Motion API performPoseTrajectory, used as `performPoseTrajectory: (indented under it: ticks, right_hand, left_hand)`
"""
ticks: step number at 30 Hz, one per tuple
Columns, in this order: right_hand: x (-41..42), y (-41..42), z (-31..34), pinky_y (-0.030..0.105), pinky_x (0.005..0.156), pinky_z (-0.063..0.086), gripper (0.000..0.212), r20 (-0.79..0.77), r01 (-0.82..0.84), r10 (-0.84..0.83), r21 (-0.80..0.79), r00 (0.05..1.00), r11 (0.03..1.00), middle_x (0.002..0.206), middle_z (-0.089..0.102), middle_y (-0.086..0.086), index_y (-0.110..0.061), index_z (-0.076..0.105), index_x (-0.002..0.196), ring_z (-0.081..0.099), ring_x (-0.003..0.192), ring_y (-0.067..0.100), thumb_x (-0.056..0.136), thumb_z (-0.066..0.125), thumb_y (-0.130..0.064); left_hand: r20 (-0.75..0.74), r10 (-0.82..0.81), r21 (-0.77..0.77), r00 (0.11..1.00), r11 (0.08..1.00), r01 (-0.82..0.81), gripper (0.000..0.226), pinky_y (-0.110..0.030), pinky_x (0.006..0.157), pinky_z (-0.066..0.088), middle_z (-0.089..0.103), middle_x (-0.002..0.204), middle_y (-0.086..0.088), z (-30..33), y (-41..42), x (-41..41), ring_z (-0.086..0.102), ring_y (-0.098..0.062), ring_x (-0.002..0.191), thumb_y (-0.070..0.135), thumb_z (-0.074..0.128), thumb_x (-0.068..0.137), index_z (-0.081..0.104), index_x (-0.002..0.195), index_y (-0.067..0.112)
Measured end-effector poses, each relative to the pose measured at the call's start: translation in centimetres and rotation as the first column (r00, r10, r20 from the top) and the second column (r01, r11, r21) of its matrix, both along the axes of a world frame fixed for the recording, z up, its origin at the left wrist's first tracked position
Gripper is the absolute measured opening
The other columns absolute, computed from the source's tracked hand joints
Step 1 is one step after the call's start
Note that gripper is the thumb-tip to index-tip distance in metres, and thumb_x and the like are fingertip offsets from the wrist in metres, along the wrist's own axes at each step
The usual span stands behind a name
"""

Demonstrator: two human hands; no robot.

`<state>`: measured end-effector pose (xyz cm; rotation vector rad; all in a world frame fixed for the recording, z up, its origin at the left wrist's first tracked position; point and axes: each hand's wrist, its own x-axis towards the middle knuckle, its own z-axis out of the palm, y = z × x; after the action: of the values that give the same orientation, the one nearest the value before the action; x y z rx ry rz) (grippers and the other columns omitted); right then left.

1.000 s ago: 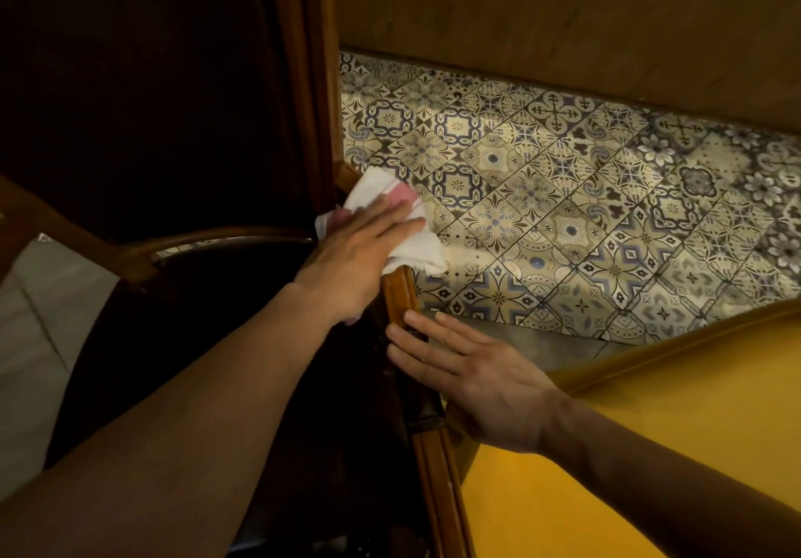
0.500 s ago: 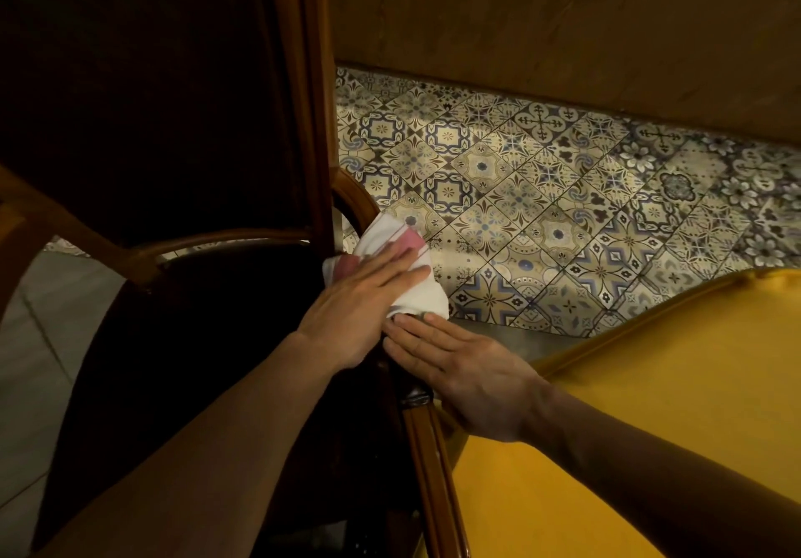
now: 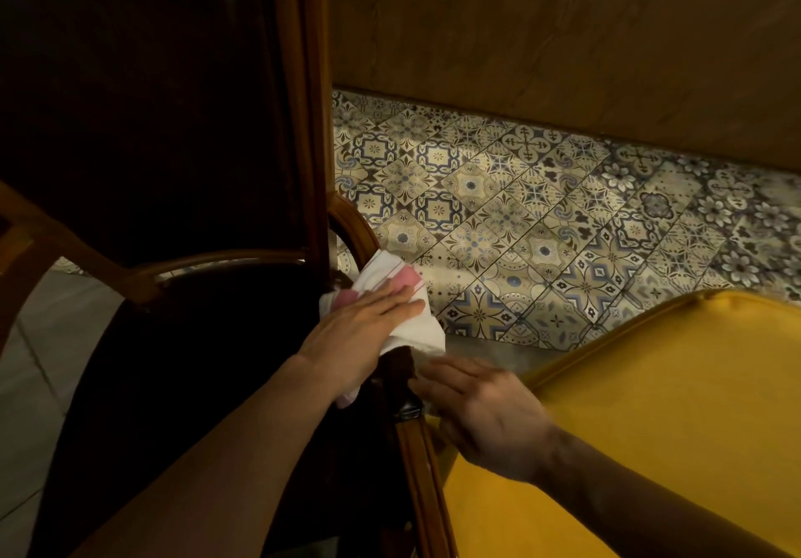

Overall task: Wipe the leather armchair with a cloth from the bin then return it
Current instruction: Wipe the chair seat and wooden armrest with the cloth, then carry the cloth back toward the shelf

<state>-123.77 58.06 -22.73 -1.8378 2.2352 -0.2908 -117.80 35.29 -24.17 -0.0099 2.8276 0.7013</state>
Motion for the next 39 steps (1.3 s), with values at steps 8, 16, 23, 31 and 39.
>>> performPoseTrajectory:
  ticks: [8,16,23,31,39]
  right_hand:
    - [0.2,-2.4,3.4,0.031,0.081,0.048,0.052,0.208,0.432,-0.402,-0.125,0.892,0.893,0.124,0.049,-0.002,-0.019,0.047,0.132,0.052,0.105,0.018,0.094,0.059,-0.053]
    - [-0.6,-4.8,8.3,0.041,0.078,0.053,0.047,0.183,0.451,-0.435,-0.055,0.882,0.891,0.122,0.067,-0.004,-0.032,0.054,0.134,0.064,0.106,0.027,0.089,0.061,-0.021]
    - [-1.5,-6.1,16.4,0.042,0.078,0.053,0.046,0.000,0.418,-0.419,-0.045,0.908,0.907,0.120,0.064,0.002,-0.025,0.053,0.136,0.063,0.104,0.032,0.091,0.063,-0.025]
    - [-2.4,-7.3,27.8,0.040,0.074,0.056,0.044,-0.100,0.427,-0.444,-0.154,0.891,0.891,0.111,0.064,-0.002,-0.027,0.056,0.128,0.065,0.091,0.024,0.086,0.069,-0.020]
    - [-3.0,-8.2,39.9,0.046,0.073,0.055,0.036,-0.179,0.375,-0.456,-0.355,0.872,0.856,0.107,0.062,-0.003,-0.030,0.057,0.122,0.064,0.094,0.028,0.088,0.061,-0.018]
  left_hand:
    - [-0.009,0.083,0.133,0.996,0.988,-0.081,0.058,-0.038,0.101,0.046,0.050,0.150,0.006,3.1,2.1,2.9,0.054,-0.020,0.128,0.035,0.040,0.101,0.017,0.152,0.048]
    - [-0.147,0.135,-0.009,0.980,0.990,-0.138,0.034,-0.021,0.066,0.050,0.069,0.113,0.007,9.6,1.4,3.3,0.070,-0.012,0.092,0.020,0.054,0.099,0.034,0.124,0.034]
    - [-0.198,0.276,-0.133,0.941,0.943,-0.305,0.036,-0.028,0.078,0.053,0.066,0.111,0.010,17.3,-1.4,3.9,0.064,-0.011,0.097,0.018,0.067,0.090,0.051,0.118,0.032]
    - [-0.364,0.249,-0.290,0.897,0.885,-0.363,0.030,-0.036,0.072,0.053,0.066,0.101,0.009,30.0,-3.9,3.3,0.063,-0.019,0.093,0.018,0.067,0.087,0.056,0.109,0.033]
    - [-0.568,0.257,-0.273,0.782,0.838,-0.473,0.031,-0.037,0.073,0.053,0.065,0.103,0.012,42.0,-5.7,5.1,0.063,-0.016,0.095,0.016,0.068,0.087,0.056,0.108,0.036]
